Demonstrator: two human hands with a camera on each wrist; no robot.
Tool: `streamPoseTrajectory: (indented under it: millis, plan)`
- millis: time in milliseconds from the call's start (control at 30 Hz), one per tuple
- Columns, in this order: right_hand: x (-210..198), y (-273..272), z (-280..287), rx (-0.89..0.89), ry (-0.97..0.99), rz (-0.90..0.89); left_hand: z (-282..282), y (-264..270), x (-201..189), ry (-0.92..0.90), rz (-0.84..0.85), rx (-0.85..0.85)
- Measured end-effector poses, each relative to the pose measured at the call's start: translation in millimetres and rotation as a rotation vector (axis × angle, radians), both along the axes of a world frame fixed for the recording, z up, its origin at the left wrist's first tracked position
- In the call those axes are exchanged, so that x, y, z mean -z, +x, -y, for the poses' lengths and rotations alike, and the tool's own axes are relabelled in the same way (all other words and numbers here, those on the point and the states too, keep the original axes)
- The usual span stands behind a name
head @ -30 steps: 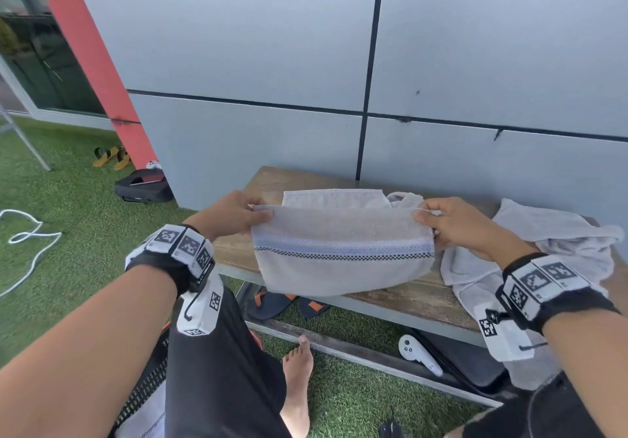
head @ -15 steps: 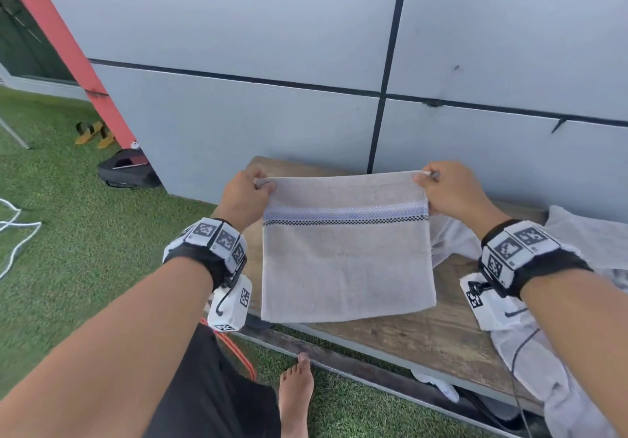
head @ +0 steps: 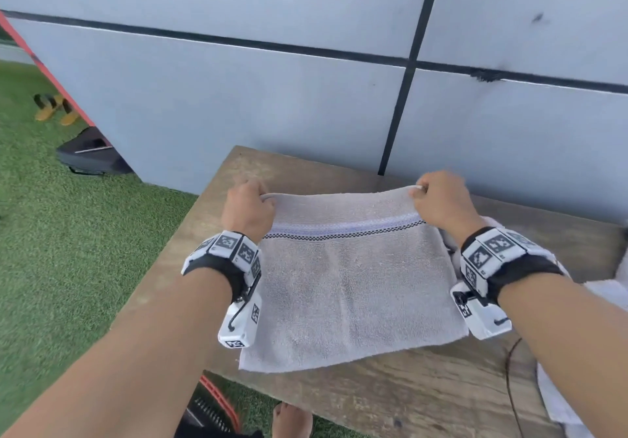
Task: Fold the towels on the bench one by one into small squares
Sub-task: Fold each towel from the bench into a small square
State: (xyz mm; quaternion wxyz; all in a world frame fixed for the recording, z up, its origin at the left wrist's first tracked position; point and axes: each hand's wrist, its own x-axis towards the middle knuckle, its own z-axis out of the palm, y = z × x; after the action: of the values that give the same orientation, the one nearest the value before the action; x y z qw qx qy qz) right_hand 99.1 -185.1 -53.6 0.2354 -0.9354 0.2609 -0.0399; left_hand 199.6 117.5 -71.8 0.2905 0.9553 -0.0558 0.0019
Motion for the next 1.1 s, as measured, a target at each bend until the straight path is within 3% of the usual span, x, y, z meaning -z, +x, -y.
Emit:
streamPoseTrajectory:
  millis: [267,600,833,1100]
  plan:
    - [13.4,0.9,-3.9,-0.126,-0.081,0.017,-2.0,9.2,16.6,0.044,0.146,0.19]
    - [7.3,5.2,-10.7,-0.271,-0.083,-0.134,0.9,3.6,6.4,0.115,0.025,0.319]
    - [4.6,0.5,-11.3,-0.263,-0.022,-0.165,3.2,-6.0,-3.2,0.112,-0.084,0.333]
    - [-16.6,-19.9,-14.3,-0.243,0.091,0.086,-15.0,-20.5,-34.8,-0.033,-0.097,0.312]
